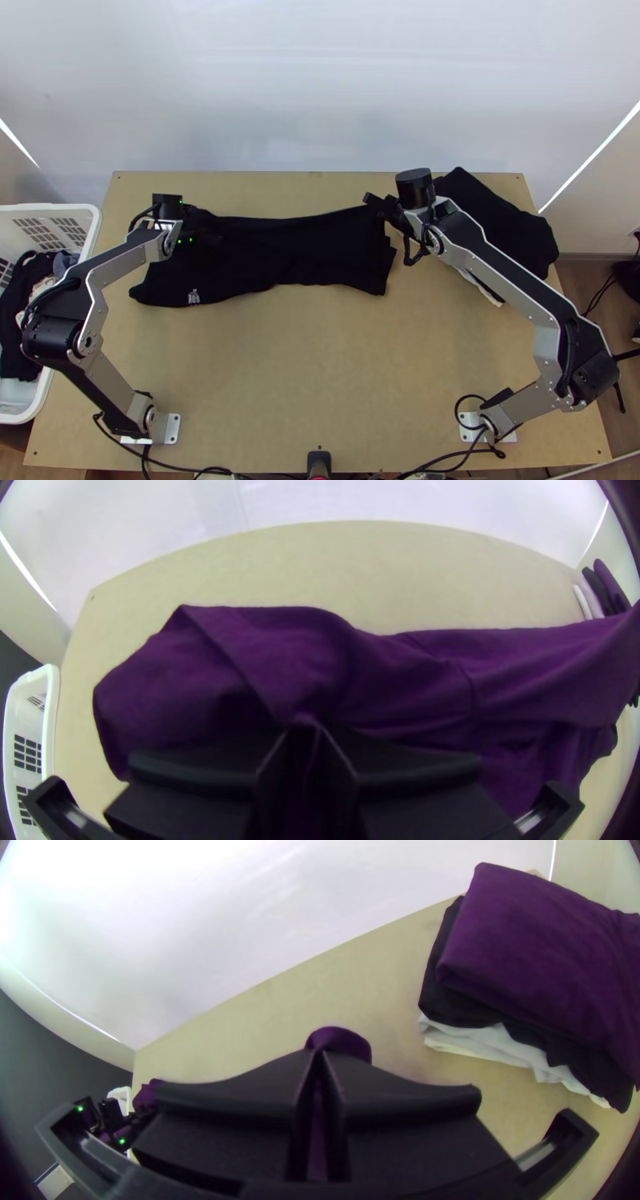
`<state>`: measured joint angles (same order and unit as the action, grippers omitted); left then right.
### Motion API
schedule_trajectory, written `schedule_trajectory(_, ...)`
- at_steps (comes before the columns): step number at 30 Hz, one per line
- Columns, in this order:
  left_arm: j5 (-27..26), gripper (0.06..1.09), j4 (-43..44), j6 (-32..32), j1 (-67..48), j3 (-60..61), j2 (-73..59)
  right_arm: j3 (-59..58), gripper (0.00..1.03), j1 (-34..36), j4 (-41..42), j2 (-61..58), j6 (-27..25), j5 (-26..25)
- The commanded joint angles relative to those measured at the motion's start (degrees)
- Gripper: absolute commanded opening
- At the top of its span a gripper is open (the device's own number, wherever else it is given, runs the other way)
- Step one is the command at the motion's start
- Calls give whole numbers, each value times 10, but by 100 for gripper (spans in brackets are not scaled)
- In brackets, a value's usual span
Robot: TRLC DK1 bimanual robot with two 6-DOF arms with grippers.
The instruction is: Fold the t-shirt
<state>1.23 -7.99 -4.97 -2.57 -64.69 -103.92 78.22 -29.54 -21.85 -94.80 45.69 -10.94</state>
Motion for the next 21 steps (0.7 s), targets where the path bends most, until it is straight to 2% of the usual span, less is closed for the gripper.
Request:
schedule_trajectory(1,25,9,-18,33,19,-75,4,5,3,-2,8,6,-10,0)
schedule_trajectory(11,21,9,-204,165,53,-402,35,-18,3,-2,158,52,-50,0)
schedule_trajectory(14,-3,9,-211,197,51,-425,61,-41,3,-3,196,65,-54,0)
schedule_trajectory(17,-4,9,-250,200,44,-424,66,-36,3,-5,137,67,-32,0)
schedule_trajectory(21,-16,9,-280,204,44,-375,96,-40,3,-13,78,86,-34,3)
